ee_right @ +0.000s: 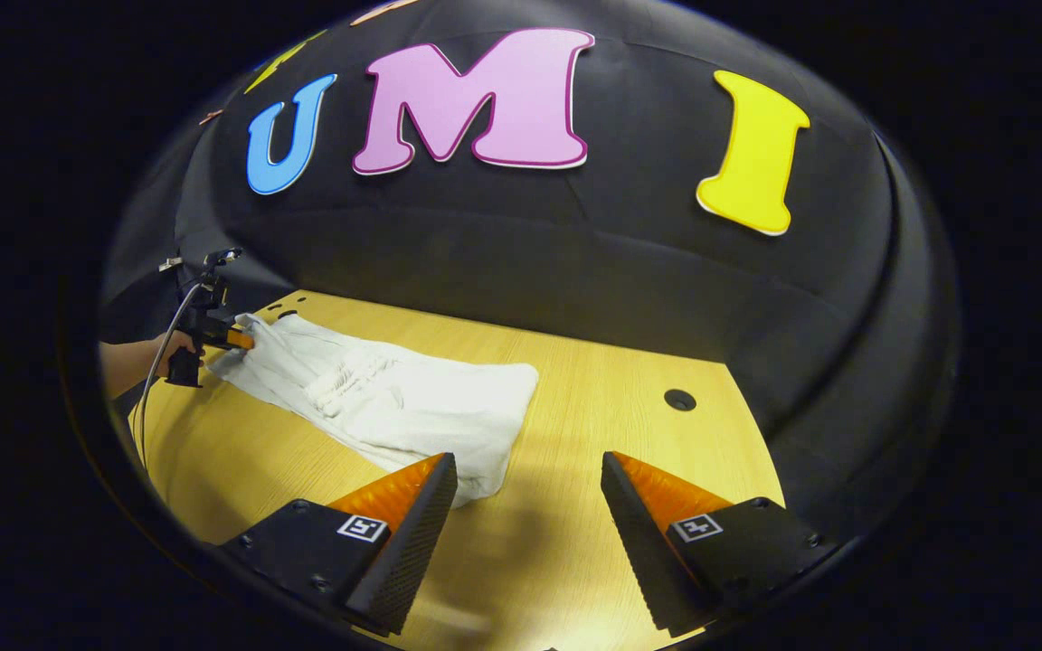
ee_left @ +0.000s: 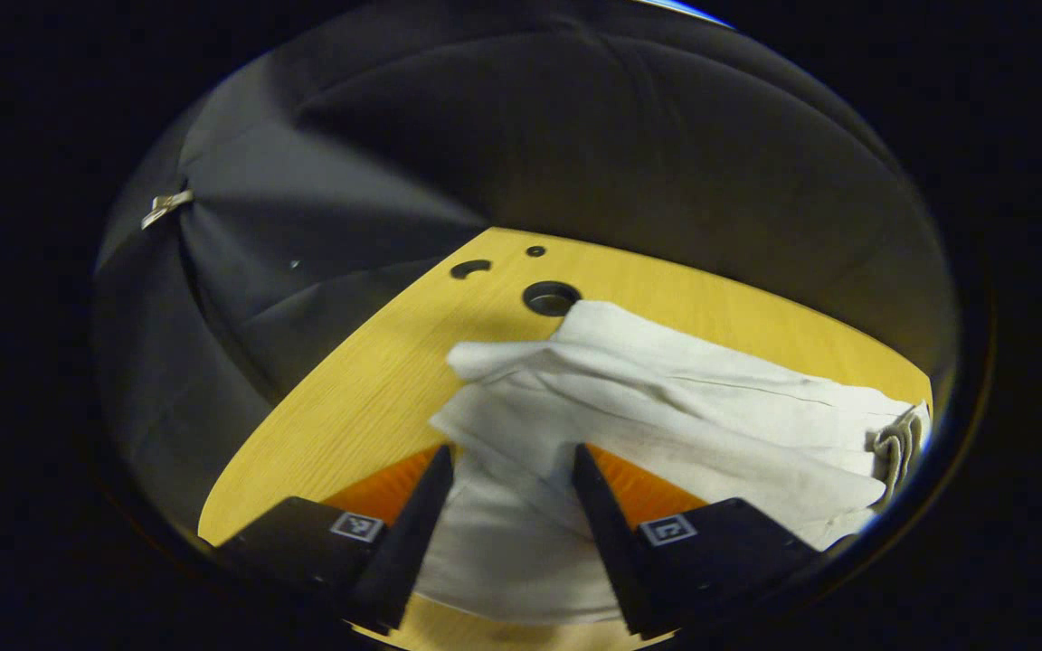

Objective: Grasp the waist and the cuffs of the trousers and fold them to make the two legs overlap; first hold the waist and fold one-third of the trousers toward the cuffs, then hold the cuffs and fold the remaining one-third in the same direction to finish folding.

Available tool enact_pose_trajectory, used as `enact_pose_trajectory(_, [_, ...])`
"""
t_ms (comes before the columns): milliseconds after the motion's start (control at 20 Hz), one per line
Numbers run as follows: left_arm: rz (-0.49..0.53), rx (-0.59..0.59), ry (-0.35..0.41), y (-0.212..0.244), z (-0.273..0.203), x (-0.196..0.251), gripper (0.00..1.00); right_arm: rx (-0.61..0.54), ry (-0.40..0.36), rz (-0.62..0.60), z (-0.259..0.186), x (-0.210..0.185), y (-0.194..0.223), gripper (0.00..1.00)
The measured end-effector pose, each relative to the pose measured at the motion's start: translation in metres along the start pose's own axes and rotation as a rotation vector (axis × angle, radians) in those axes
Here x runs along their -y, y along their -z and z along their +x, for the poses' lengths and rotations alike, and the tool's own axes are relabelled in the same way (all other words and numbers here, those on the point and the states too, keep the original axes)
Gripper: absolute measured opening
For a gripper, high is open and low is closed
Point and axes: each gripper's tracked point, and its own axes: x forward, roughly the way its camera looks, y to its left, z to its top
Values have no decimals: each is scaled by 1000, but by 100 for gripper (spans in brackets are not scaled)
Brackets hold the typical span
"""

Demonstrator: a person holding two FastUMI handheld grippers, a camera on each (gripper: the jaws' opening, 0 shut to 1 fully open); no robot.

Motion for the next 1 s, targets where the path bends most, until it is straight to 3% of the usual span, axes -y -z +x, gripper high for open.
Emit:
enact_pose_trajectory(50, [1, 1, 3, -1, -1, 0, 73, -7, -2, 0, 0, -2, 2, 98])
enact_pose_trajectory(150, [-13, 4, 10, -1, -1, 2, 66, -9, -16, -2, -1, -9, 2, 98])
enact_pose_trajectory(200, [-15, 3, 21, 0, -2, 5, 71, -5, -25, 1, -1, -12, 0, 98])
enact_pose_trajectory(300, [-24, 6, 45, 0, 0, 14, 56, -5, -30, 8, -3, -13, 1, 98])
enact_pose_trajectory(350, [-24, 8, 44, -1, -3, 17, 27, -8, -28, 11, -5, -12, 1, 98])
enact_pose_trajectory(400, [-17, 9, 36, -1, -4, 17, 26, -7, -29, 16, -5, -13, 0, 98])
enact_pose_trajectory(600, [65, 26, 1, -1, -3, 19, 7, 16, -18, 15, -12, -7, -8, 98])
enact_pose_trajectory(950, [44, 90, 14, -32, -35, 21, 6, 19, 48, 14, -25, 19, -4, 98])
enact_pose_trajectory(1000, [45, 102, 25, -38, -44, 24, 10, 22, 56, 20, -28, 21, -4, 98])
